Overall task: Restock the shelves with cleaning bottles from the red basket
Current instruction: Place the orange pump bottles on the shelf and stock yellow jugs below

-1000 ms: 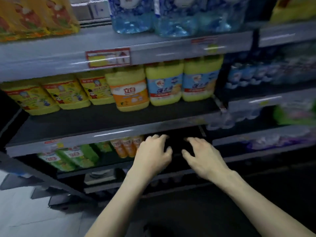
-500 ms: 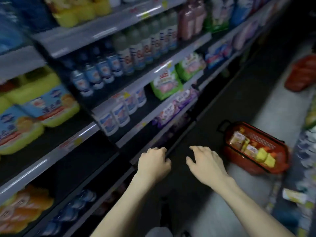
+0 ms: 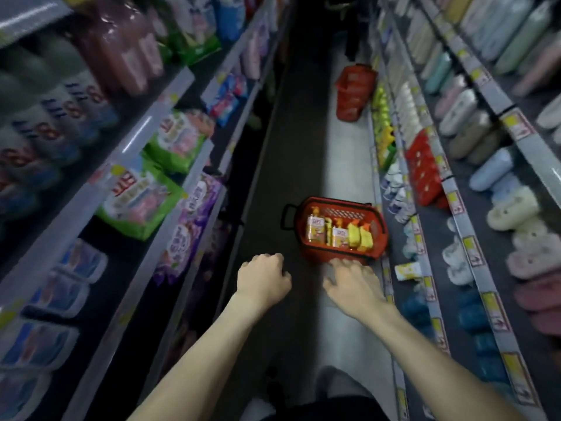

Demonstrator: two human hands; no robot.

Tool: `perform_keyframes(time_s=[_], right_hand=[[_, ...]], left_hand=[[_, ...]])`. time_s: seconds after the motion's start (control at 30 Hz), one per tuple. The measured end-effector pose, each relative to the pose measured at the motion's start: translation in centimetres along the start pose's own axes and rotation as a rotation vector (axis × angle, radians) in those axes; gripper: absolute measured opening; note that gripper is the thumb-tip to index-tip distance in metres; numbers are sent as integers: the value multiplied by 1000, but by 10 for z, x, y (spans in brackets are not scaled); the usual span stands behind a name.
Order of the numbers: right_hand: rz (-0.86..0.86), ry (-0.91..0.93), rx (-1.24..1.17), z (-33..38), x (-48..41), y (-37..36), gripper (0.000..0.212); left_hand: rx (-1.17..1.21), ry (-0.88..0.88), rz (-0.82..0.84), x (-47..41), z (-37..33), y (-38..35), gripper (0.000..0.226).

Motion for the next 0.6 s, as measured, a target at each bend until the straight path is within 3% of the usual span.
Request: perform_keyframes(time_s=[0.27, 0.6], right_hand=[[99, -157, -91, -51, -61, -19, 44], [303, -187, -78, -142, -197, -35, 44]], left_hand=[[-70, -102, 211, -91, -45, -46, 42], [-122, -40, 430, -232, -110, -79, 35]])
Point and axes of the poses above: each hand's wrist, its own x-axis away from the middle knuckle, its own y-axis out of the back of the hand, z = x × y, the point moved 4 cm from there along -x, towards the middle knuckle, and after that the axes turned 8 degrees about -x, right-handed, at the moved point
